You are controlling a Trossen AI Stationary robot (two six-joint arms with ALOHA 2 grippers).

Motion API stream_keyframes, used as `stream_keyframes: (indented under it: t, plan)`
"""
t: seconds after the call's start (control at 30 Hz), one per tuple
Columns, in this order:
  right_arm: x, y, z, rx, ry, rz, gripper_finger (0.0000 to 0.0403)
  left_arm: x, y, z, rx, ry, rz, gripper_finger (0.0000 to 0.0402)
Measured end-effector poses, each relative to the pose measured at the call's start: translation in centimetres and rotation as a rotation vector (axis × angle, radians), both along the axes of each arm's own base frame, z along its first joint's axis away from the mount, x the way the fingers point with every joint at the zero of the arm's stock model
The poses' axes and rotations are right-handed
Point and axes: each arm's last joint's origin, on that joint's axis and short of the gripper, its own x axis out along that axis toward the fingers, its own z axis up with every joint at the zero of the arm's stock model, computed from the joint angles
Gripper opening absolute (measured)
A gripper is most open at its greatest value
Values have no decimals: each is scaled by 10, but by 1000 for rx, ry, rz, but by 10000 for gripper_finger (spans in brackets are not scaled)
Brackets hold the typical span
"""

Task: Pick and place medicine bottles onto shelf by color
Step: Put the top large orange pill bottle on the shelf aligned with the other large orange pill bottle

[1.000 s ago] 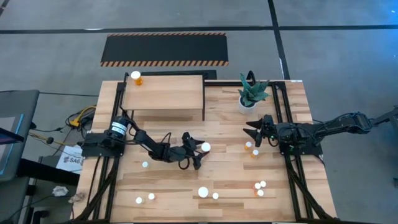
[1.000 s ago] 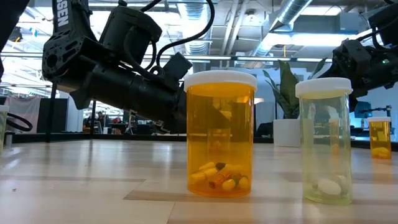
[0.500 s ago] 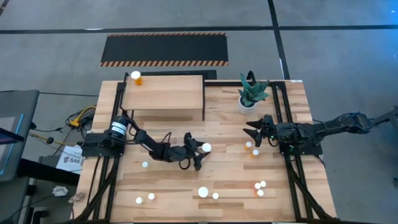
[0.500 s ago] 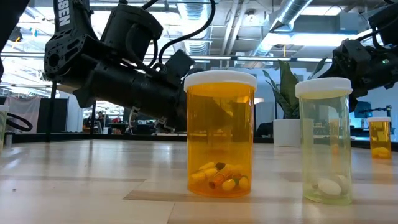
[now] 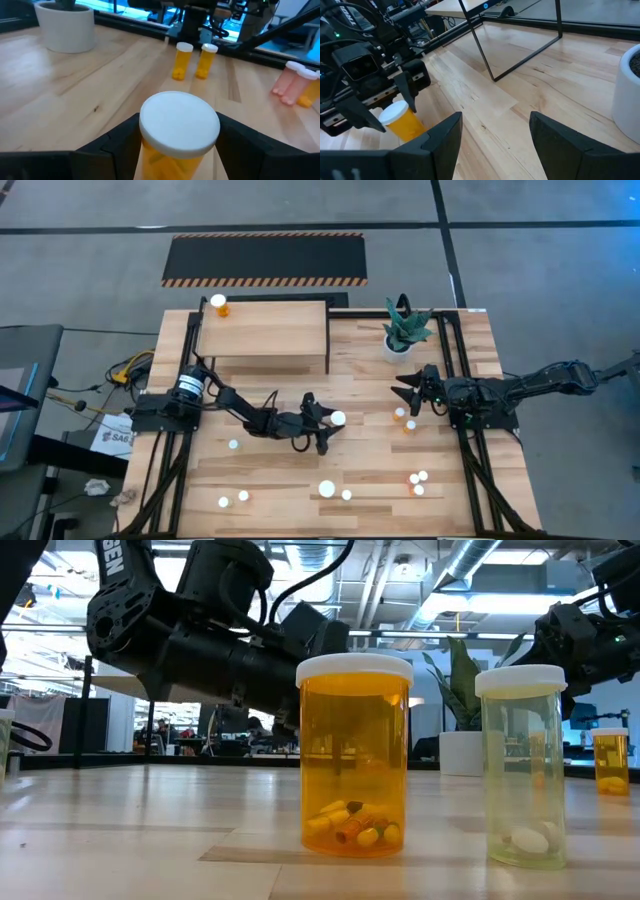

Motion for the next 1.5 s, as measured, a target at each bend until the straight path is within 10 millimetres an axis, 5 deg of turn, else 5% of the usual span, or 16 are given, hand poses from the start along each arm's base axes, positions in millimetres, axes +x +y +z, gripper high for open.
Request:
stream_keyframes:
  t: [0.27,0.73,1.1,1.5]
  plan:
    - [0,0,0,0,0,0,256,10,1,16,-20,-53,-31,217]
    - [0,0,0,0,0,0,256,19,28,118,41,-14,0,217]
    - [0,0,0,0,0,0,256,-21,55,191,59,42,250,217]
    - [0,0,0,0,0,0,256,-76,103,212,-56,193,515,217]
